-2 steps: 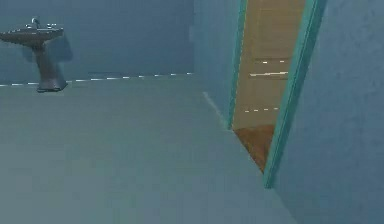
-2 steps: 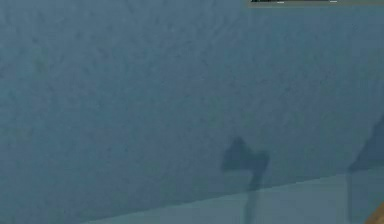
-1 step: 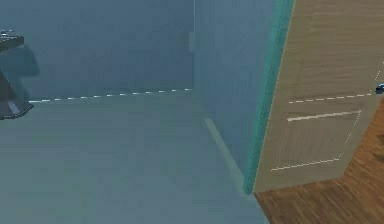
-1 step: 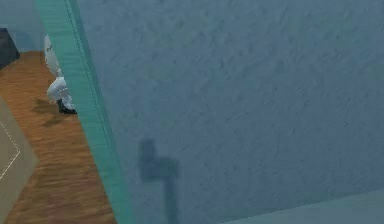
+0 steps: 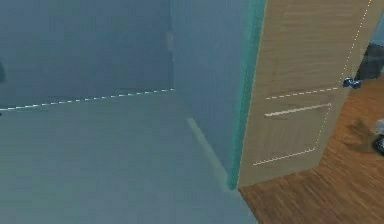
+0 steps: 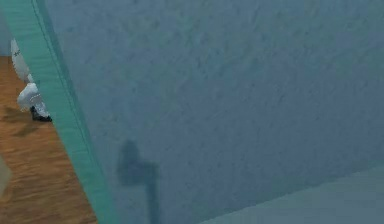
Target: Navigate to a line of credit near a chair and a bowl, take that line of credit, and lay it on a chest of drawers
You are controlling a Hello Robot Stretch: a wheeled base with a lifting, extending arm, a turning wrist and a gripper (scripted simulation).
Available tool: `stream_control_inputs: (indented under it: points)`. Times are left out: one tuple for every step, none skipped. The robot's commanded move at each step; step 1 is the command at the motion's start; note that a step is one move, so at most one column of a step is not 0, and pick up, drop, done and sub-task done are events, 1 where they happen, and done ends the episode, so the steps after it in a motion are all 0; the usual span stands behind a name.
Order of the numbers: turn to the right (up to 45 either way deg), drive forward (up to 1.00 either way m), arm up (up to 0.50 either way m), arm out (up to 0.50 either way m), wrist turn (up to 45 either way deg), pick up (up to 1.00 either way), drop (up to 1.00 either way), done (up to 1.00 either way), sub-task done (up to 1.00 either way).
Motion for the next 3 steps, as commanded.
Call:
stream_control_inputs:
  points:
    - [0.0,0.40,0.00,0.00,0.0,0.00,0.00,0.00,0.00]
    - [30.0,0.00,0.00,0.00,0.0,0.00,0.00,0.00,0.00]
    - [0.0,0.10,0.00,0.00,0.0,0.00,0.00,0.00,0.00]
